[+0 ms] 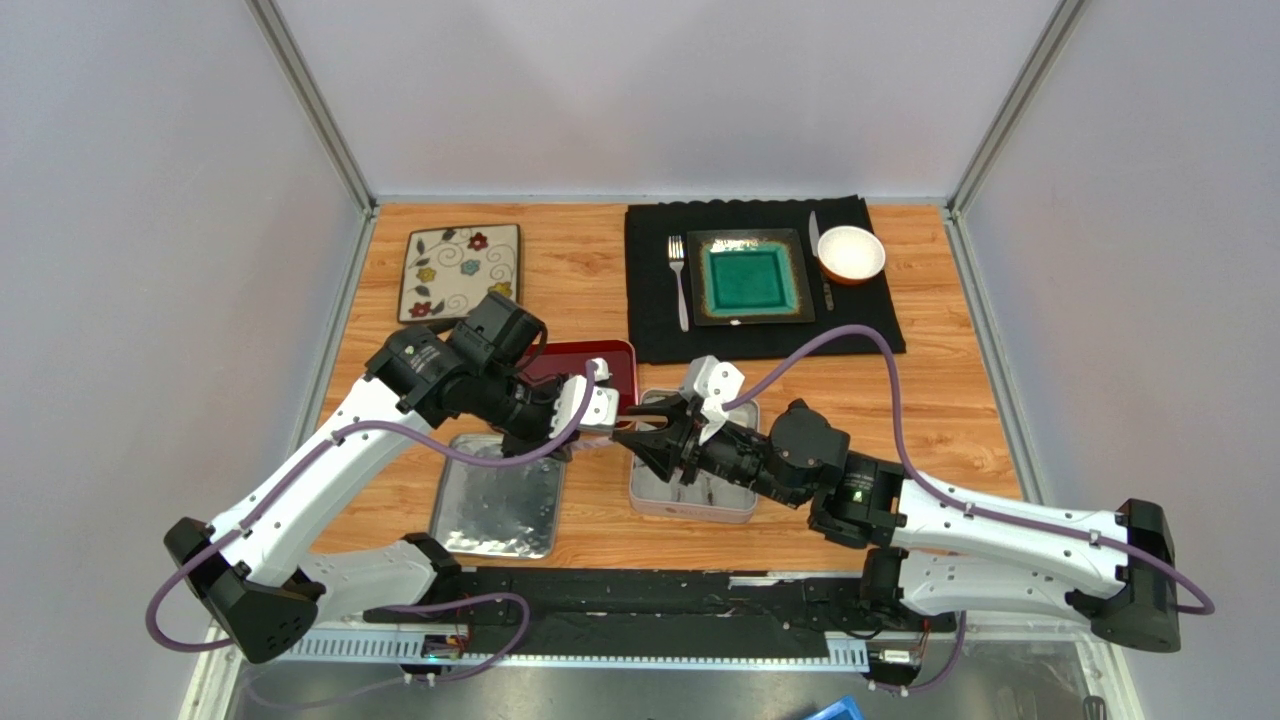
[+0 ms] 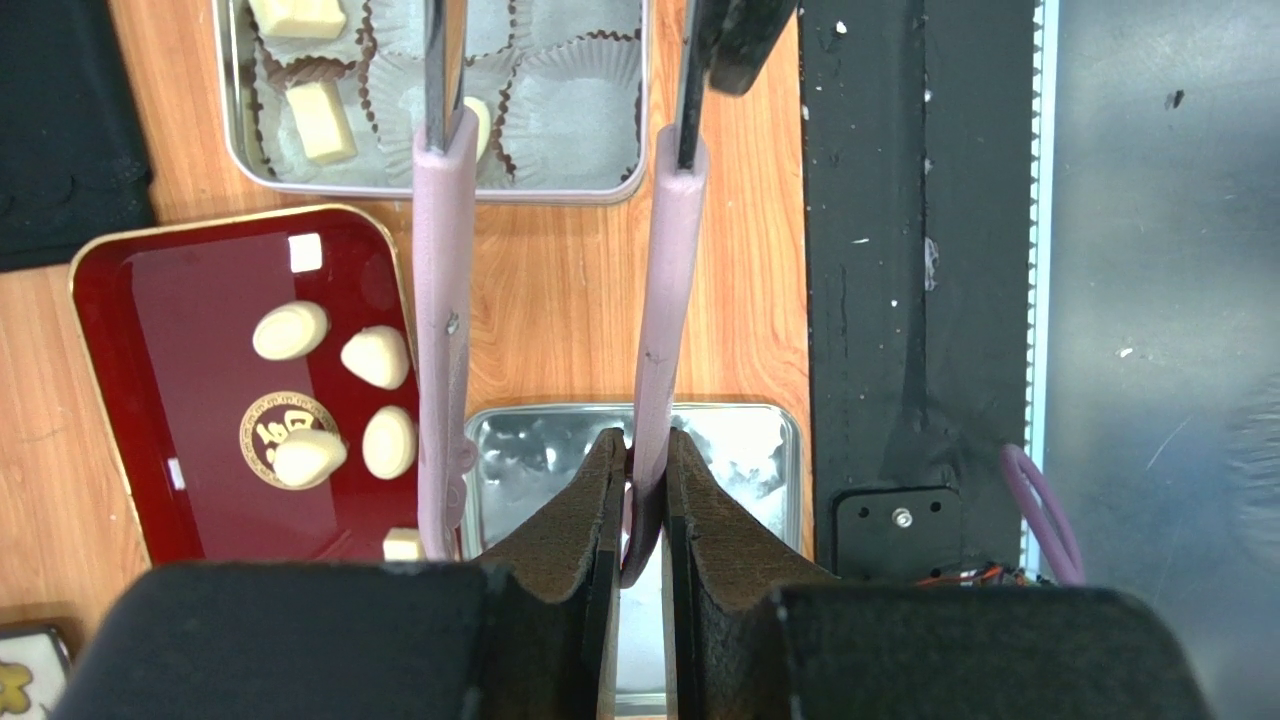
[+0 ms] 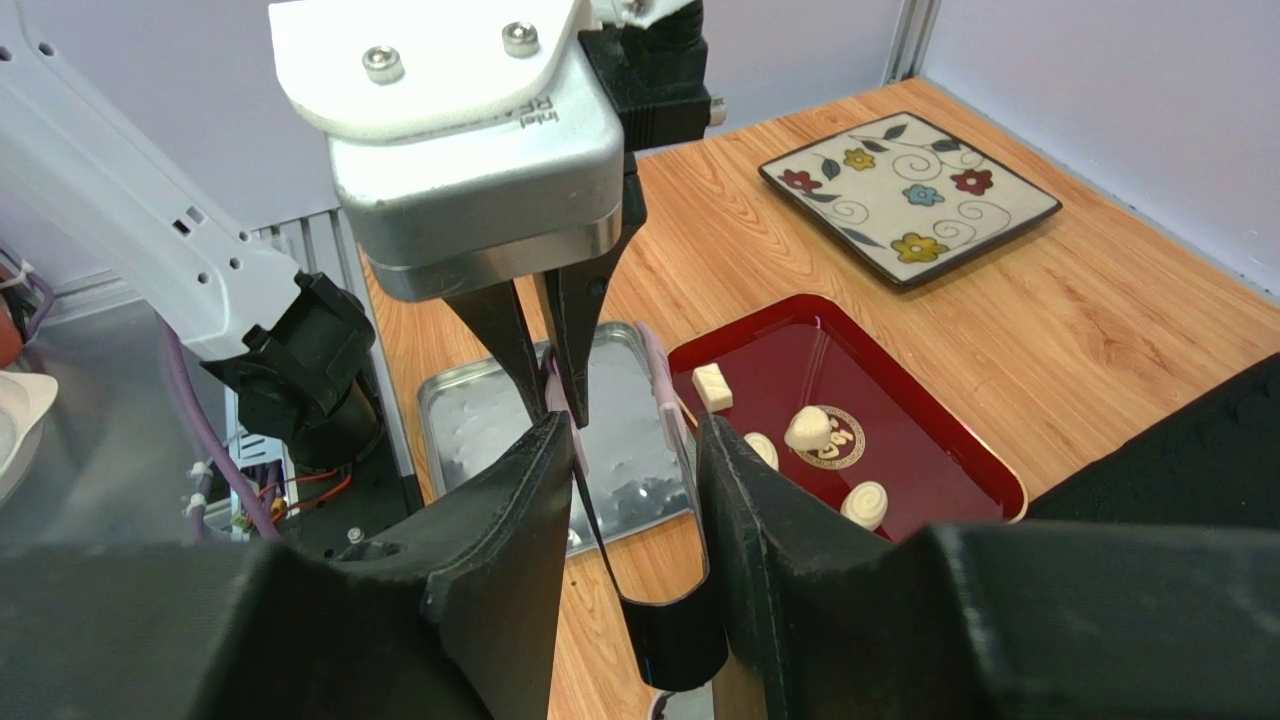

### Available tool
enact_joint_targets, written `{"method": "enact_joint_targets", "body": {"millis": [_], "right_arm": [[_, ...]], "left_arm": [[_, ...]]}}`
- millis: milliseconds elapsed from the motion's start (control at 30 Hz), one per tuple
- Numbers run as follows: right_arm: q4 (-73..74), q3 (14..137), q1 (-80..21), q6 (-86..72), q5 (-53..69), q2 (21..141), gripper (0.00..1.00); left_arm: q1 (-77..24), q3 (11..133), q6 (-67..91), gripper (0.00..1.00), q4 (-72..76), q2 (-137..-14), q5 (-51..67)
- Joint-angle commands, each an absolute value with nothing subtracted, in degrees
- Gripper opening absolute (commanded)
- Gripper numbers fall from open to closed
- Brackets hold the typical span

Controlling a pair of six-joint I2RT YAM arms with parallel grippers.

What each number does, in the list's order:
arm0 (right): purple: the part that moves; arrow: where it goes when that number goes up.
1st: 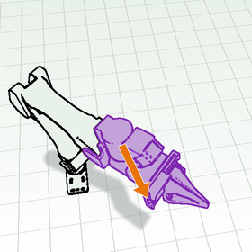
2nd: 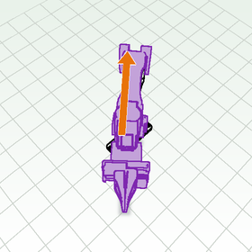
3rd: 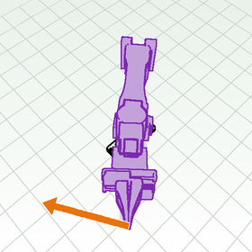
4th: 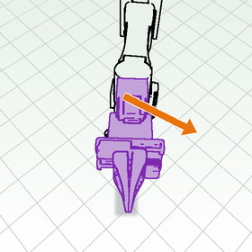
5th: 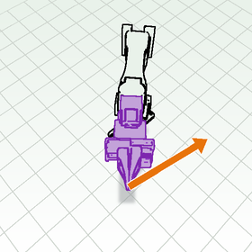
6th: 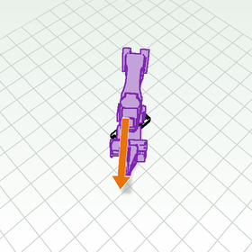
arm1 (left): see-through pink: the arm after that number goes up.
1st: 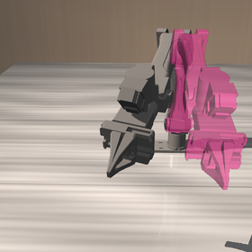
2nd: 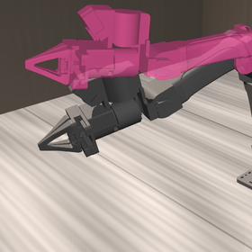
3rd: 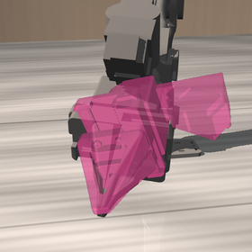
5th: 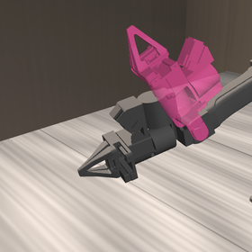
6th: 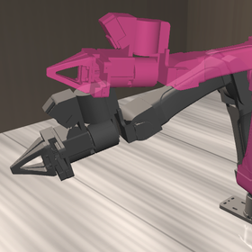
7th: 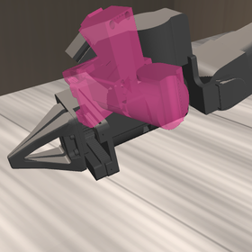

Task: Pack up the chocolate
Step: Pick up the clamp from the center of the board.

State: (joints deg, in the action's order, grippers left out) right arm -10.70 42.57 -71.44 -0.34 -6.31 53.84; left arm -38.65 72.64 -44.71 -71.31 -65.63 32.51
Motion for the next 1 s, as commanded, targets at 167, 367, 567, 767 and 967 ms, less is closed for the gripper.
{"method": "enact_joint_targets", "body": {"millis": [167,367,567,767,967], "right_arm": [[-8.2,41.3,-72.3,0.7,-8.6,50.5,0.38],[-8.5,41.0,-72.8,0.4,-8.9,50.6,0.38],[-8.2,41.0,-73.0,0.4,-8.9,50.5,0.38],[-5.2,42.4,-73.5,2.4,-6.9,51.1,0.41],[1.5,46.6,-73.5,8.4,-2.3,55.0,0.55]], "left_arm": [[-37.7,73.6,-38.4,0.0,-68.9,-65.0,27.6],[-37.6,73.2,-35.1,0.0,-65.4,-65.1,23.6],[-37.5,73.1,-34.0,0.01,-65.4,-65.1,23.1],[-37.4,72.2,-34.2,0.0,-67.3,-65.3,27.4],[-37.4,71.3,-36.6,0.0,-71.7,-66.8,34.1]]}}
